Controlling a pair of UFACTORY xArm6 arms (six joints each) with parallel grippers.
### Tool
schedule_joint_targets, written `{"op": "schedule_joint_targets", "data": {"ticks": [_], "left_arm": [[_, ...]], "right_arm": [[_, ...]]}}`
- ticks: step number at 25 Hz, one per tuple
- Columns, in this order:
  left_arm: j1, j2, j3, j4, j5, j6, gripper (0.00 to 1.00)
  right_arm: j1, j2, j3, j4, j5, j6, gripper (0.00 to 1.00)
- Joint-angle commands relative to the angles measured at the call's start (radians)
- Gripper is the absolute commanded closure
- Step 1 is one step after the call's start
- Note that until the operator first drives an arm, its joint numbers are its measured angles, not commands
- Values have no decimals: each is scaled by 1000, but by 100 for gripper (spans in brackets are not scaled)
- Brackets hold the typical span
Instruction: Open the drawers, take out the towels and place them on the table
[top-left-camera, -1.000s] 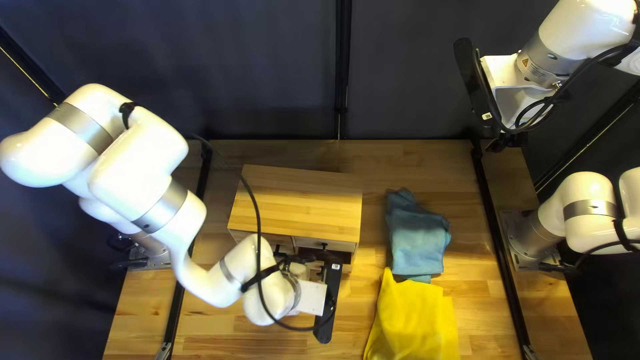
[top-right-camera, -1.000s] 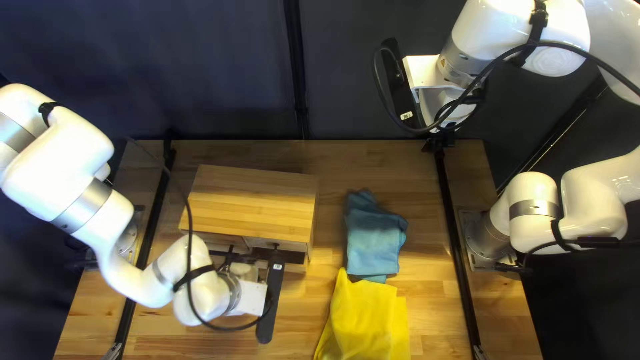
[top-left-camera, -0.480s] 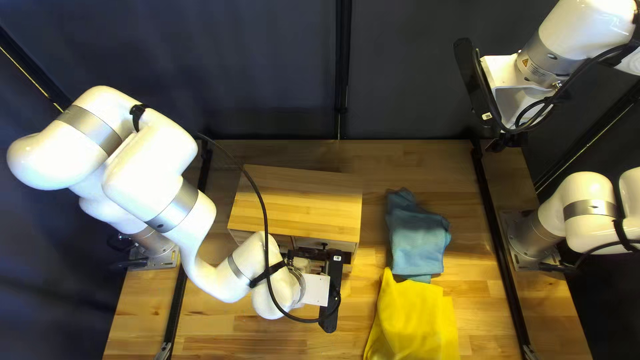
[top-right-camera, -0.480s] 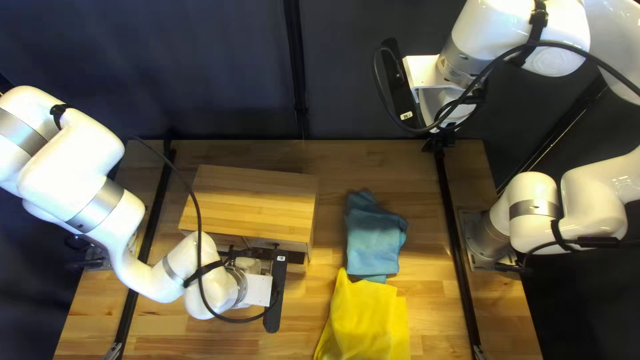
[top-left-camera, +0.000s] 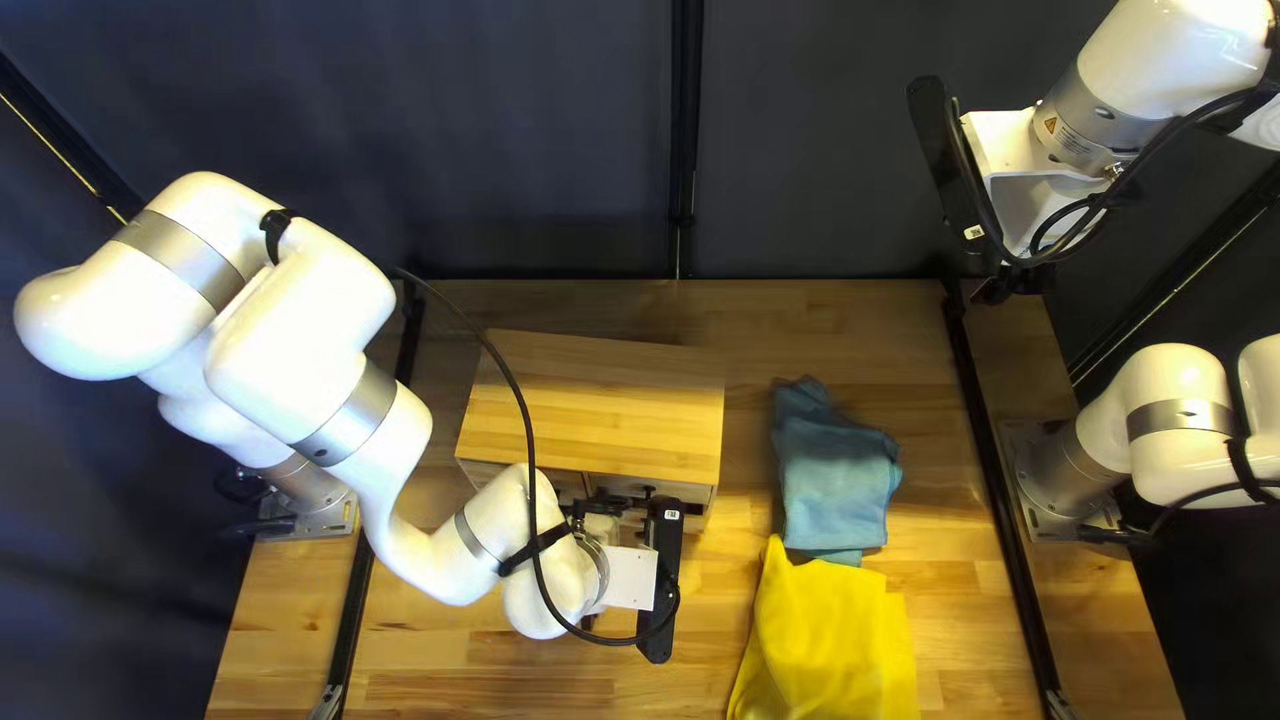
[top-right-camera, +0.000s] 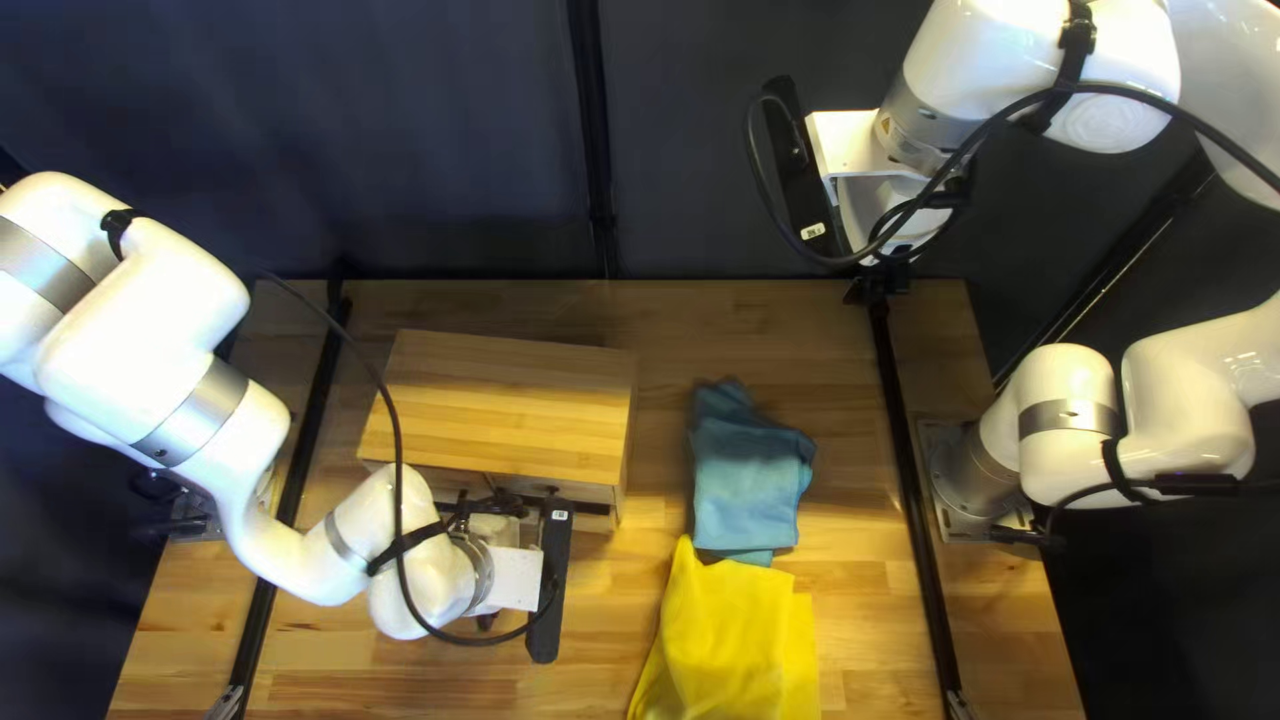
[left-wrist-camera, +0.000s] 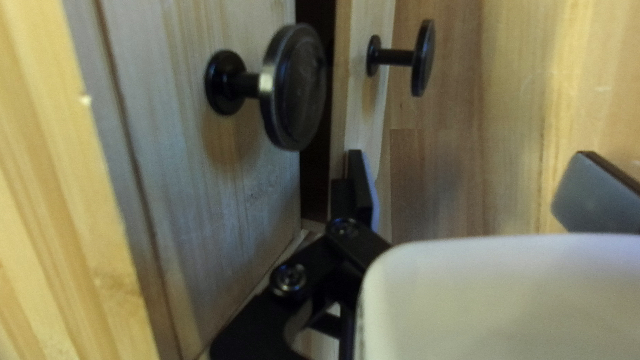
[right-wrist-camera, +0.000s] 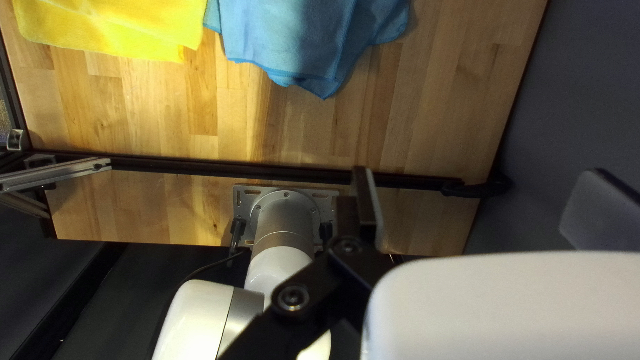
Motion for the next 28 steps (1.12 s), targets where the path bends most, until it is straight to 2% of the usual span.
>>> {"op": "schedule_joint_targets", "data": {"ticks": [1, 5, 9, 10, 11, 17, 25, 26, 27, 28], "left_arm": [[-37, 1, -11, -20, 17, -9, 0], [-113, -19, -42, -82, 82, 4, 0], [-102, -10, -49, -92, 72, 26, 0], [-84, 0, -52, -89, 58, 37, 12], [-71, 7, -54, -87, 47, 46, 100], [15, 29, -51, -60, -9, 88, 100], [41, 38, -49, -53, -8, 86, 100], [40, 39, -48, -55, -7, 85, 28], [40, 37, -45, -57, -4, 84, 4], [41, 36, -43, -59, -3, 83, 0]], "right_arm": [[0, 0, 0, 0, 0, 0, 0], [0, 0, 0, 0, 0, 0, 0], [0, 0, 0, 0, 0, 0, 0], [0, 0, 0, 0, 0, 0, 0], [0, 0, 0, 0, 0, 0, 0], [0, 0, 0, 0, 0, 0, 0], [0, 0, 0, 0, 0, 0, 0], [0, 0, 0, 0, 0, 0, 0], [0, 0, 0, 0, 0, 0, 0], [0, 0, 0, 0, 0, 0, 0]]}}
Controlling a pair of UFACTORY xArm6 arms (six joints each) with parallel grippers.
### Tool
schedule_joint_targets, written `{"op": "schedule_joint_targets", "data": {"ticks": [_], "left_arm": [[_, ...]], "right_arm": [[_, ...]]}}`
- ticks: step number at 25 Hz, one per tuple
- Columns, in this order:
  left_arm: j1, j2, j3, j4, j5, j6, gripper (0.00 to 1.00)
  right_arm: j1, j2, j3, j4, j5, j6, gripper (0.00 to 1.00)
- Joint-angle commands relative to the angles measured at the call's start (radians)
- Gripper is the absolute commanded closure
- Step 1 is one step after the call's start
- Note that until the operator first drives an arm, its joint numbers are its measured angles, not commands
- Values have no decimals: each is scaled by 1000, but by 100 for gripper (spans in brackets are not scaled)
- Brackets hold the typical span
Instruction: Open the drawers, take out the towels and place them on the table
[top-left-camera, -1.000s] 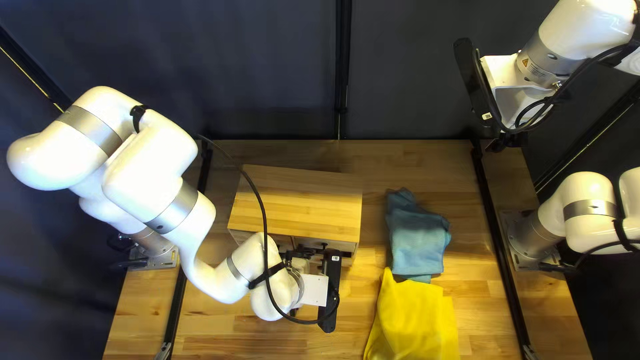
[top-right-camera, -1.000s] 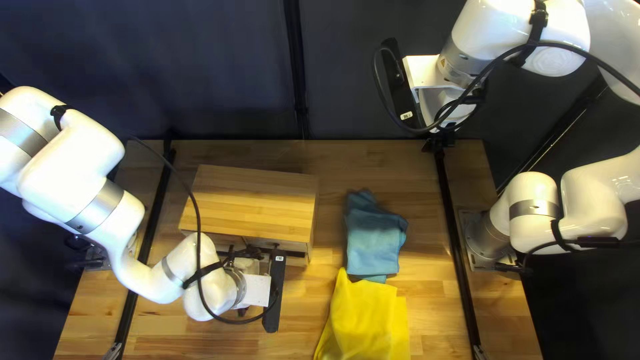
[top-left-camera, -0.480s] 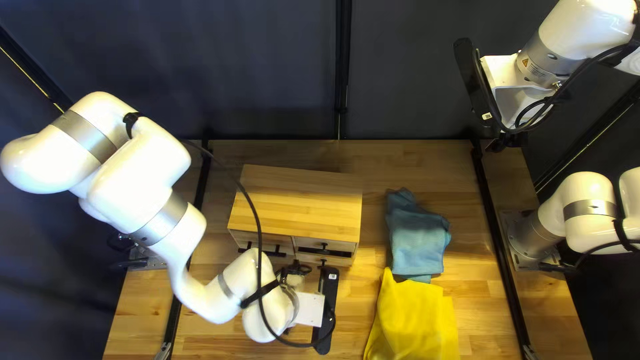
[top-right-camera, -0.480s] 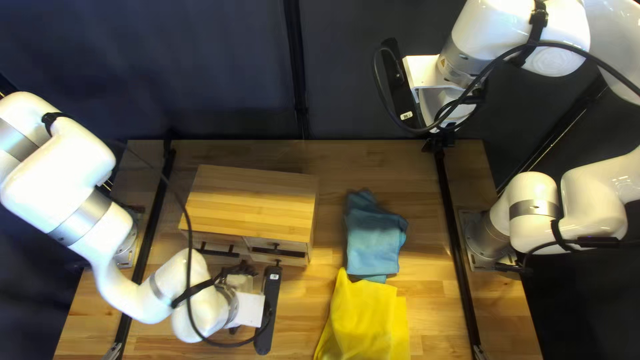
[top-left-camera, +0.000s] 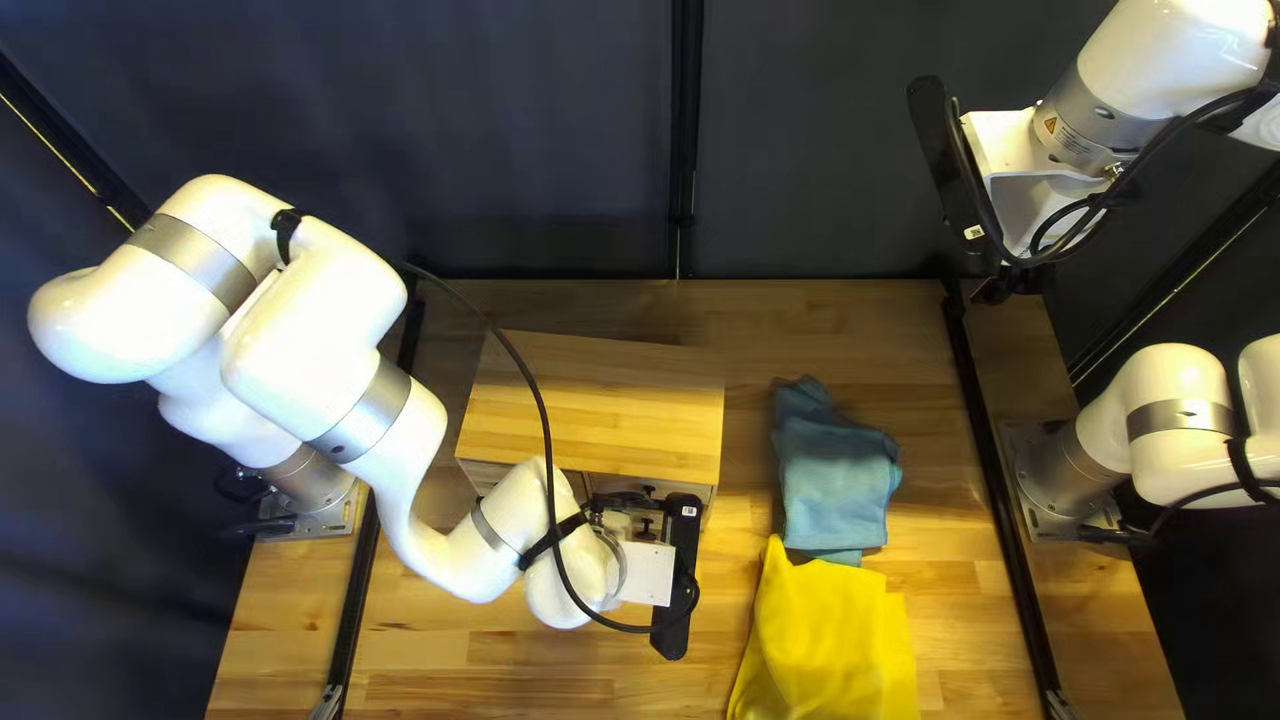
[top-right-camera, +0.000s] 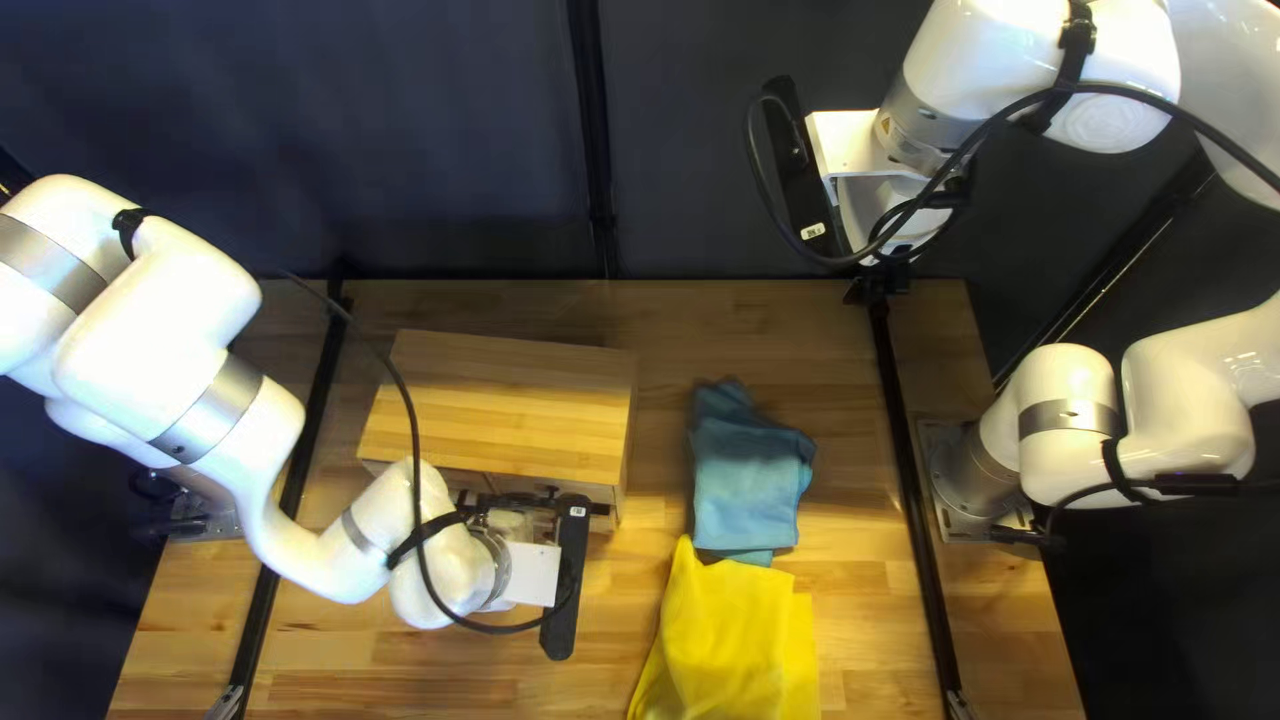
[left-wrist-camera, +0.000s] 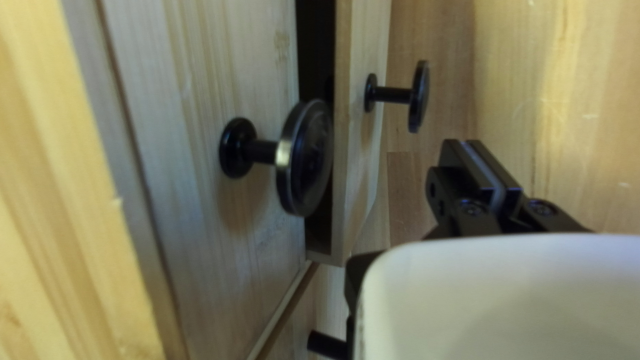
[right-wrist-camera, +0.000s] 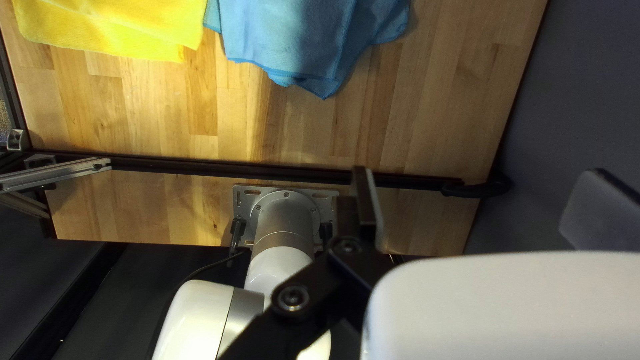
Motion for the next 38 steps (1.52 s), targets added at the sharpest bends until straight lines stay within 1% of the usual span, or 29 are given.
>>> {"op": "schedule_joint_targets", "data": {"ticks": [1, 15, 17, 19, 23, 27, 31, 36, 38], "left_arm": [[2, -3, 9, -6, 4, -5, 0], [21, -41, 63, 7, -2, -37, 0], [4, -50, 70, -1, 1, -45, 0], [-48, -66, 71, -30, 24, -62, 0], [-167, -101, 49, -100, 96, -78, 0], [-226, -146, 18, -152, 170, -57, 0], [-249, -189, -17, -205, 240, -16, 0], [-255, -292, -86, -282, 405, 86, 0], [-242, -324, -133, -301, 490, 138, 0]], "right_arm": [[0, 0, 0, 0, 0, 0, 0], [0, 0, 0, 0, 0, 0, 0], [0, 0, 0, 0, 0, 0, 0], [0, 0, 0, 0, 0, 0, 0], [0, 0, 0, 0, 0, 0, 0], [0, 0, 0, 0, 0, 0, 0], [0, 0, 0, 0, 0, 0, 0], [0, 0, 0, 0, 0, 0, 0], [0, 0, 0, 0, 0, 0, 0]]}}
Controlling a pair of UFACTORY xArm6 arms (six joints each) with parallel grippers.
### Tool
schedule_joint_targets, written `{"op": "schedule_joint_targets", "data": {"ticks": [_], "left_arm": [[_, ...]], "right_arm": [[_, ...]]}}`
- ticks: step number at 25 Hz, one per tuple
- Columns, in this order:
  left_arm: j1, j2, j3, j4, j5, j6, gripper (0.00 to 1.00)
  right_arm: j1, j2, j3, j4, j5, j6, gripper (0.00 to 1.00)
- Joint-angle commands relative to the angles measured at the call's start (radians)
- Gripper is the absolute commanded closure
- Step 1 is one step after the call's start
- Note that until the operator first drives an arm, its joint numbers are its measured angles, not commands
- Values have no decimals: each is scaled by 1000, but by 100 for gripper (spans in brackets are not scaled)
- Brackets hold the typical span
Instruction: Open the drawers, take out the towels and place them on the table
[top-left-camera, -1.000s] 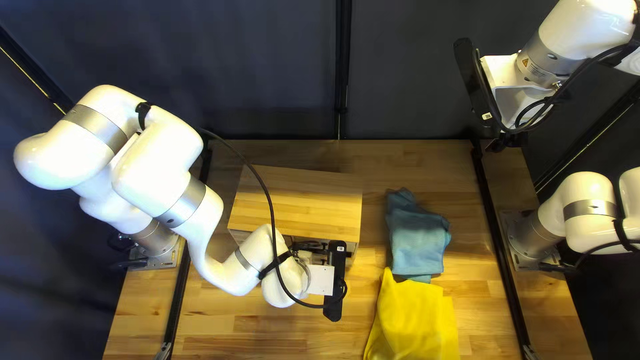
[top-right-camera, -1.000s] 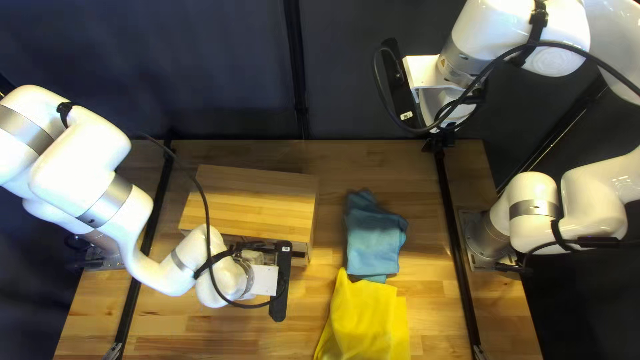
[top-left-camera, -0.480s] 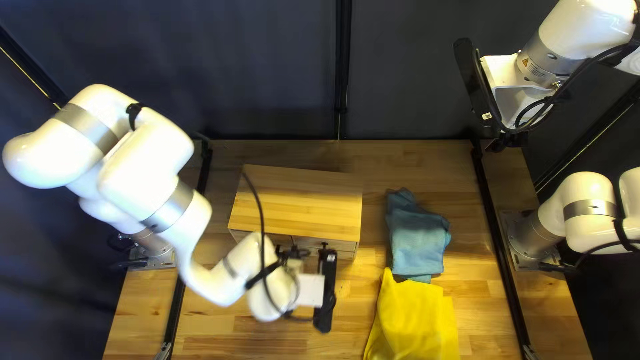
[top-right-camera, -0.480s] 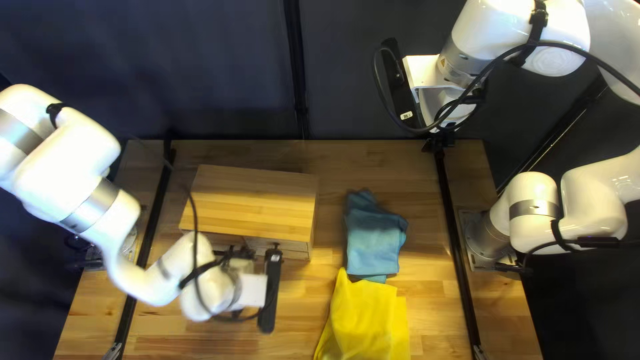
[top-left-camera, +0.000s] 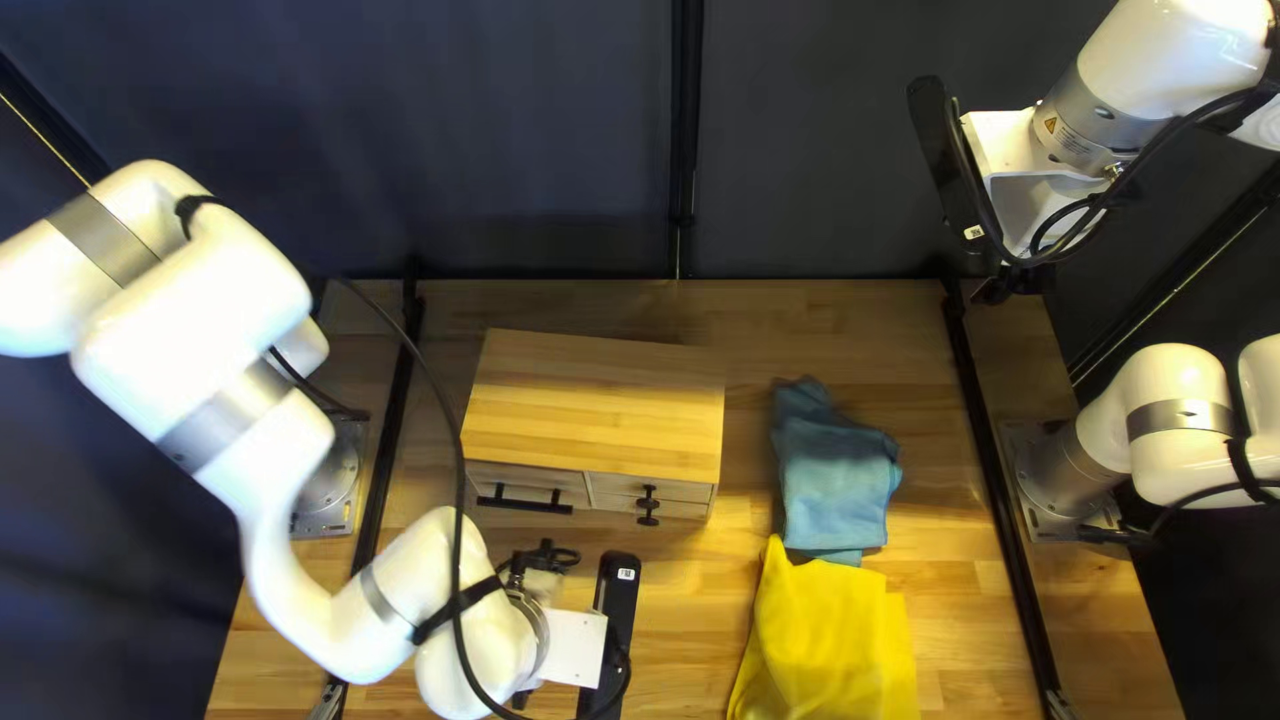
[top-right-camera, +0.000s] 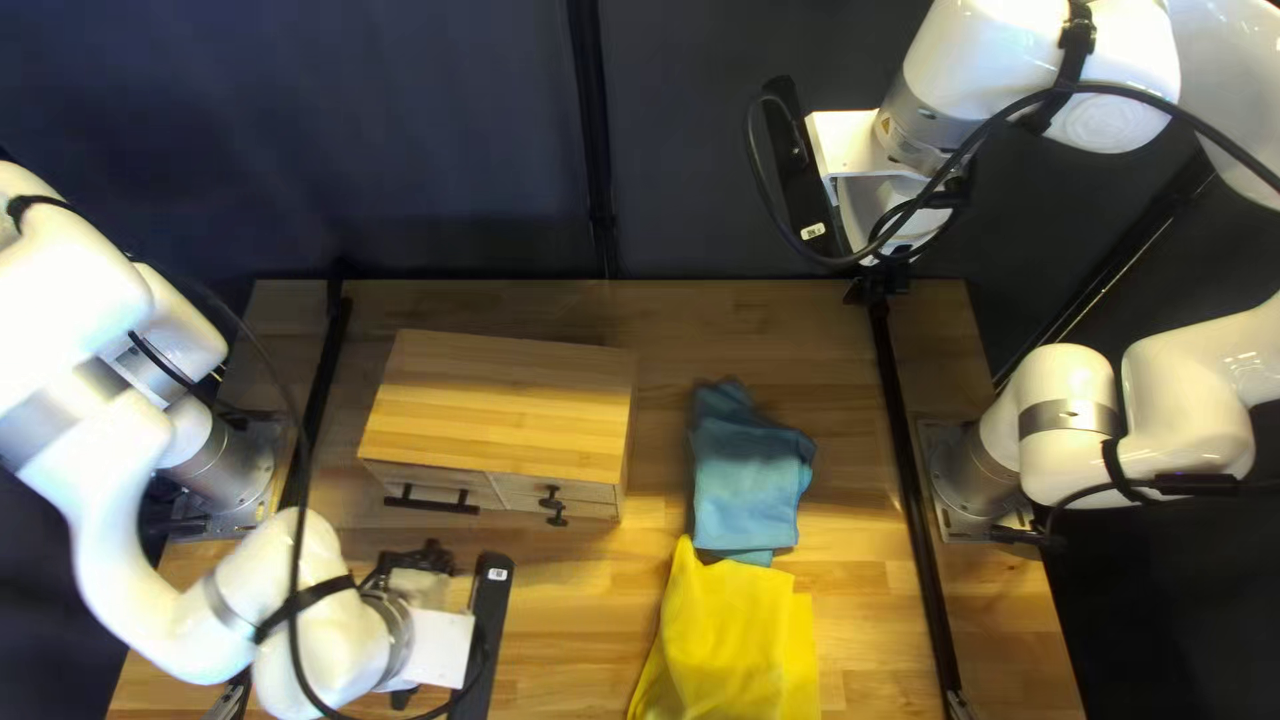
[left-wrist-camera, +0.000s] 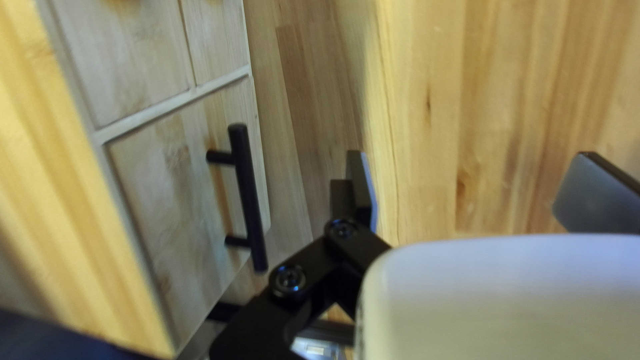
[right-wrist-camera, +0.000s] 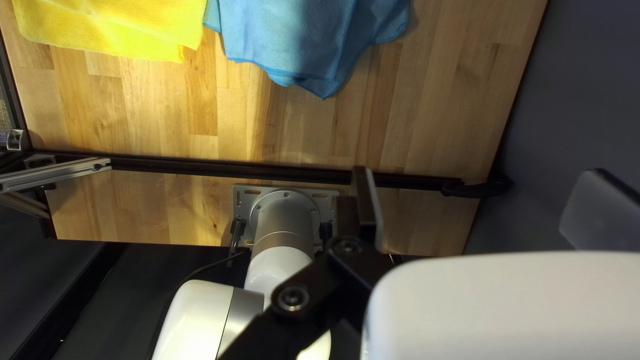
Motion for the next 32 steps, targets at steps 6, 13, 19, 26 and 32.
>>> {"op": "schedule_joint_targets", "data": {"ticks": [6, 13, 19, 26, 32], "left_arm": [[113, -148, -150, -63, 285, 233, 0], [265, -272, -152, -48, 374, 363, 0], [390, -411, -133, -17, 412, 473, 0], [506, -527, -65, -25, 424, 525, 0], [589, -650, 86, -58, 365, 536, 0]], "right_arm": [[0, 0, 0, 0, 0, 0, 0], [0, 0, 0, 0, 0, 0, 0], [0, 0, 0, 0, 0, 0, 0], [0, 0, 0, 0, 0, 0, 0], [0, 0, 0, 0, 0, 0, 0]]}}
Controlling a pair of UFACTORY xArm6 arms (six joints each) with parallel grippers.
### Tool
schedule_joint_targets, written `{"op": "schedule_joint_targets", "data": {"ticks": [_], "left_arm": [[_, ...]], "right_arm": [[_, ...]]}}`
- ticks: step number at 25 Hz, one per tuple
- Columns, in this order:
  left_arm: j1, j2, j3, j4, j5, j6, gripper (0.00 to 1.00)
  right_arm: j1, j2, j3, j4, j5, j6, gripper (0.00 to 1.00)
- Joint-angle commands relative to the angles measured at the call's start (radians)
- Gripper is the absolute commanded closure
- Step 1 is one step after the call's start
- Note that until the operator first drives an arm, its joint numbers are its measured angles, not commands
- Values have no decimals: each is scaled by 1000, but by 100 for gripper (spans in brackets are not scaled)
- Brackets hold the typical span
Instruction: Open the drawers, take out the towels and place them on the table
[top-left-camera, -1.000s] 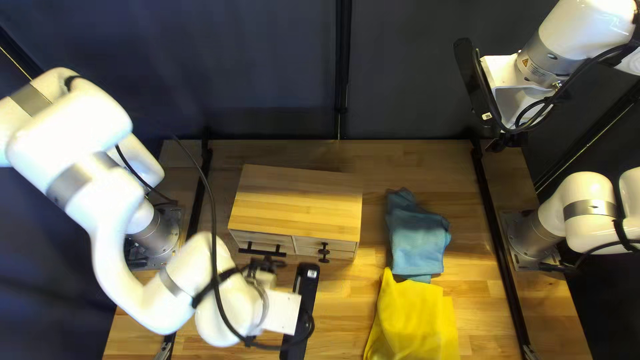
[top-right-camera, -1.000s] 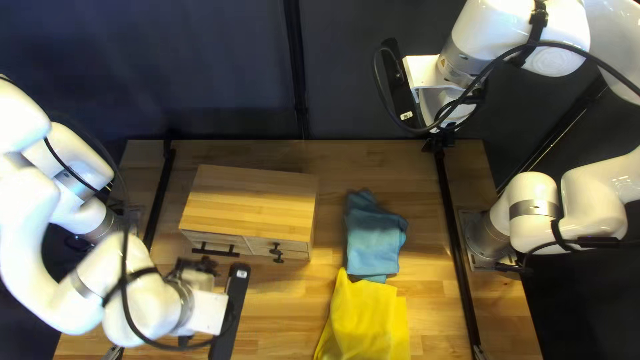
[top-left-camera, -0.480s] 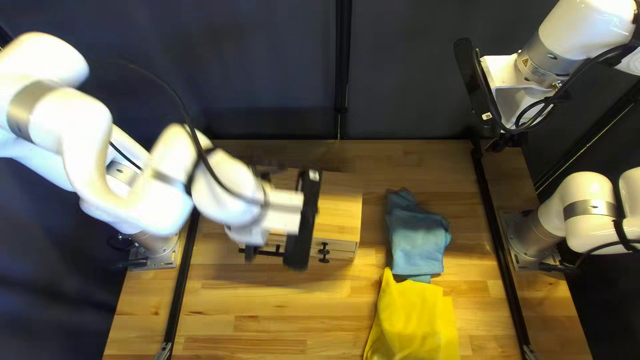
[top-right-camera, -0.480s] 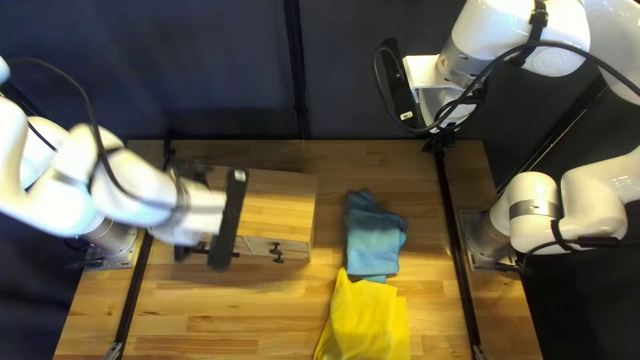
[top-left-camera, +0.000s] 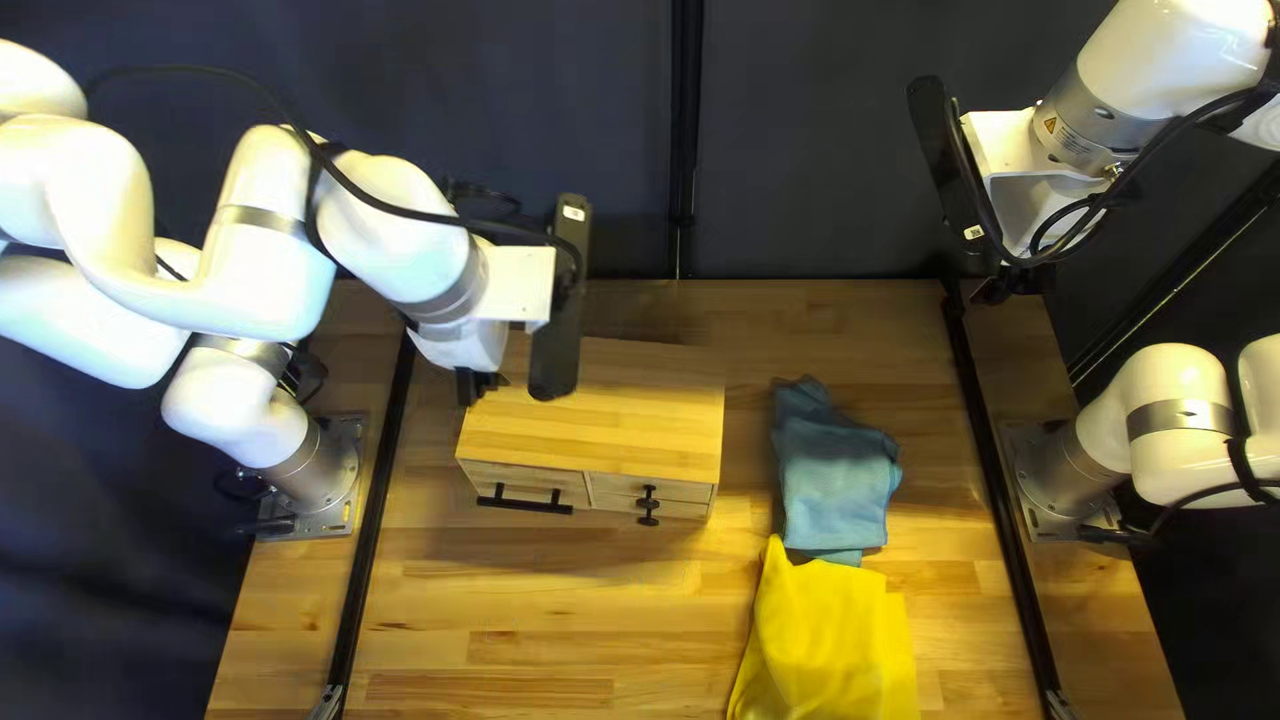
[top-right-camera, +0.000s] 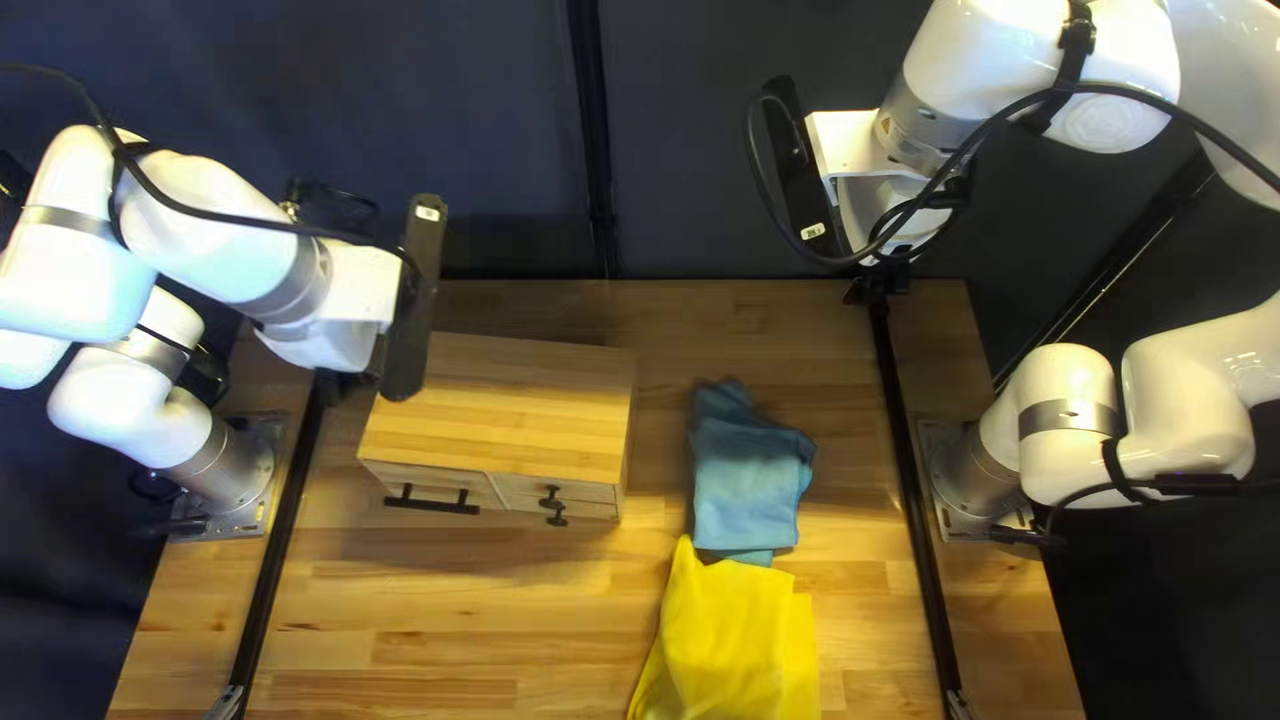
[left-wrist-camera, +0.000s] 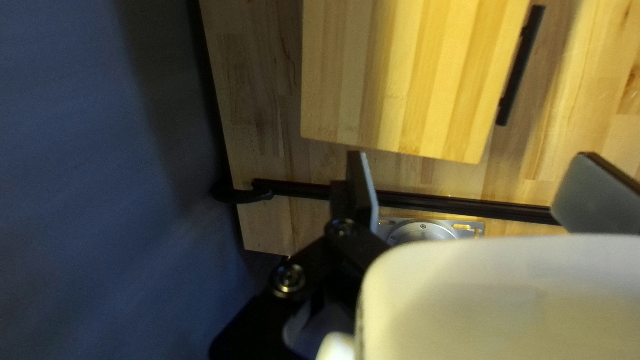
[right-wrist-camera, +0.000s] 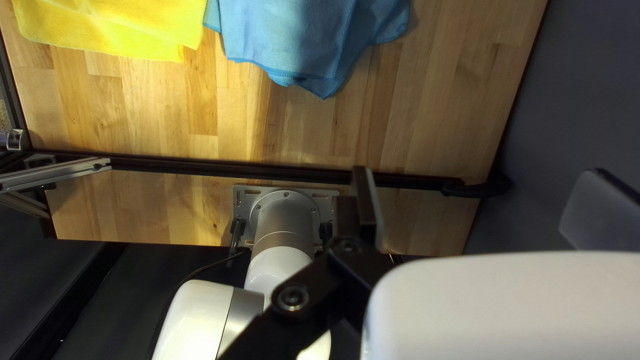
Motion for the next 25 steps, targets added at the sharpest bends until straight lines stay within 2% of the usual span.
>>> {"op": "schedule_joint_targets", "data": {"ticks": [1, 4, 25], "left_arm": [[48, -82, 85, -23, -28, 5, 0], [63, -130, 124, -35, -7, 3, 0], [63, -130, 124, -35, -7, 3, 0]], "right_arm": [[0, 0, 0, 0, 0, 0, 0], [0, 0, 0, 0, 0, 0, 0], [0, 0, 0, 0, 0, 0, 0]]}}
